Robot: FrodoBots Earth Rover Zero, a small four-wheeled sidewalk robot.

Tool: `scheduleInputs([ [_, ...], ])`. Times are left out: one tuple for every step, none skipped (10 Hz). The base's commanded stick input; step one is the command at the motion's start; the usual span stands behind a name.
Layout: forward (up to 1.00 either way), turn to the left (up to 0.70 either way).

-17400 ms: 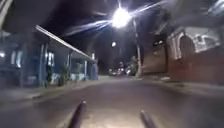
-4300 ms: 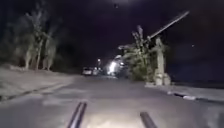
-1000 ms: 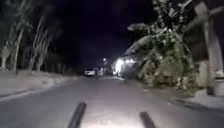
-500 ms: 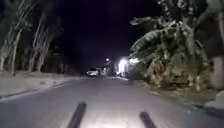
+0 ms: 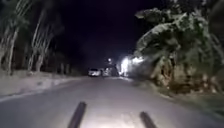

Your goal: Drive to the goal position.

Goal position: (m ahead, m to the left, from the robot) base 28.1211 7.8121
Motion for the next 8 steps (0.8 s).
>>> scheduleInputs([
  [1.0, 0.02],
  [1.0, -0.08],
  [1.0, -0.38],
  [1.0, -0.38],
  [1.0, -0.18],
  [1.0, 0.02],
  [1.0, 0.02],
  [1.0, 0.02],
])
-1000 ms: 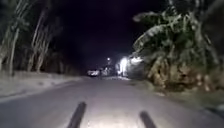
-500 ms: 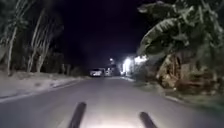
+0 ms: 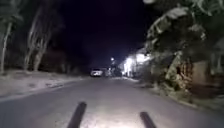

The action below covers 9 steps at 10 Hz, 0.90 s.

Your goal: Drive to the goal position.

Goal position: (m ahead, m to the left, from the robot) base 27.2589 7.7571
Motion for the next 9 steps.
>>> scheduleInputs([
  [1.0, 0.02],
  [1.0, 0.02],
  [1.0, 0.02],
  [1.0, 0.02],
  [1.0, 0.02],
  [1.0, -0.03],
  [1.0, -0.38],
  [1.0, -0.37],
  [1.0, 0.02],
])
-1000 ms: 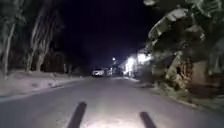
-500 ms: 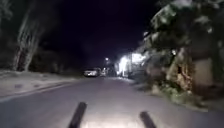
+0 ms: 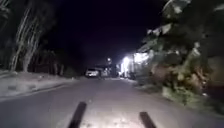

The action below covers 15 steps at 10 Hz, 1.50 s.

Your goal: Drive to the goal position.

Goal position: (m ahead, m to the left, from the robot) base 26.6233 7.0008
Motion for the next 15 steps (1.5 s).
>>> scheduleInputs([
  [1.0, 0.02],
  [1.0, 0.02],
  [1.0, 0.02],
  [1.0, 0.02],
  [1.0, 0.02],
  [1.0, 0.02],
  [1.0, 0.02],
  [1.0, 0.02],
  [1.0, 0.02],
  [1.0, 0.02],
  [1.0, 0.02],
  [1.0, 0.02],
  [1.0, 0.02],
  [1.0, 0.02],
  [1.0, 0.02],
])
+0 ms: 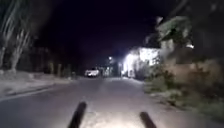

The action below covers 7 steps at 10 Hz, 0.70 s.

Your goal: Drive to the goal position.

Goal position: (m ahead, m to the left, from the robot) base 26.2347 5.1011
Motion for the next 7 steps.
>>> scheduleInputs([
  [1.0, 0.02],
  [1.0, 0.02],
  [1.0, 0.02],
  [1.0, 0.02],
  [1.0, 0.02],
  [1.0, -0.12],
  [1.0, -0.26],
])
